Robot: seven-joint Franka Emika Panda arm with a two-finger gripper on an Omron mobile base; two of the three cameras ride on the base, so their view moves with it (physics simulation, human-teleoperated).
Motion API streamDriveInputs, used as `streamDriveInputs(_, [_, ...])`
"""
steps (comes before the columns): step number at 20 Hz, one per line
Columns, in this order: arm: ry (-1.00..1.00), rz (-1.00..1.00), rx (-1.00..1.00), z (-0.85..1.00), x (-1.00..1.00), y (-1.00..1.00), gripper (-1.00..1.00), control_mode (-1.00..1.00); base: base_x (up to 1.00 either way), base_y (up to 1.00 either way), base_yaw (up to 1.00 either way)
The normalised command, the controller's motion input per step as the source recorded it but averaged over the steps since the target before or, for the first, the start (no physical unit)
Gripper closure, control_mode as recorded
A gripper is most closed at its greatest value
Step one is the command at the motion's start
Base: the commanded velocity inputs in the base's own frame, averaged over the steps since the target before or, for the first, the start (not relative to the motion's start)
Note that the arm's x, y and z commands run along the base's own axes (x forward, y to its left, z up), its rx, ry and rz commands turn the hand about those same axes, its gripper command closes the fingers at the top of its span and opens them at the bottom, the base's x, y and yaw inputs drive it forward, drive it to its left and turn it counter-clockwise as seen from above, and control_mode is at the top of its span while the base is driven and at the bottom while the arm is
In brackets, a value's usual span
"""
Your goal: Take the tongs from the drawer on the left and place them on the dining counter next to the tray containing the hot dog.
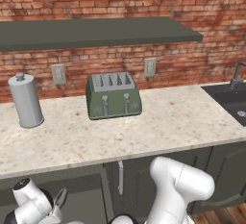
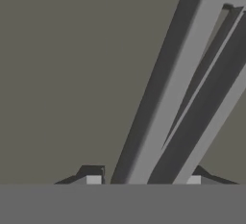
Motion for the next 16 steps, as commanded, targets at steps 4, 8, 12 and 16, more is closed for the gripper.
streamDriveInputs(4, [0.00, 0.00, 0.00, 0.13, -0.36, 0.00, 1.00, -1.00, 0.00, 0.00, 0.00])
streamDriveInputs(8, [0.00, 0.00, 0.02, 0.43, -0.12, 0.00, 1.00, -1.00, 0.00, 0.00, 0.00])
streamDriveInputs(12, [0.00, 0.00, 0.05, 0.68, 0.00, 0.00, 1.00, -1.00, 0.00, 0.00, 0.00])
streamDriveInputs(16, [0.00, 0.00, 0.02, 0.62, -0.01, 0.00, 1.00, -1.00, 0.00, 0.00, 0.00])
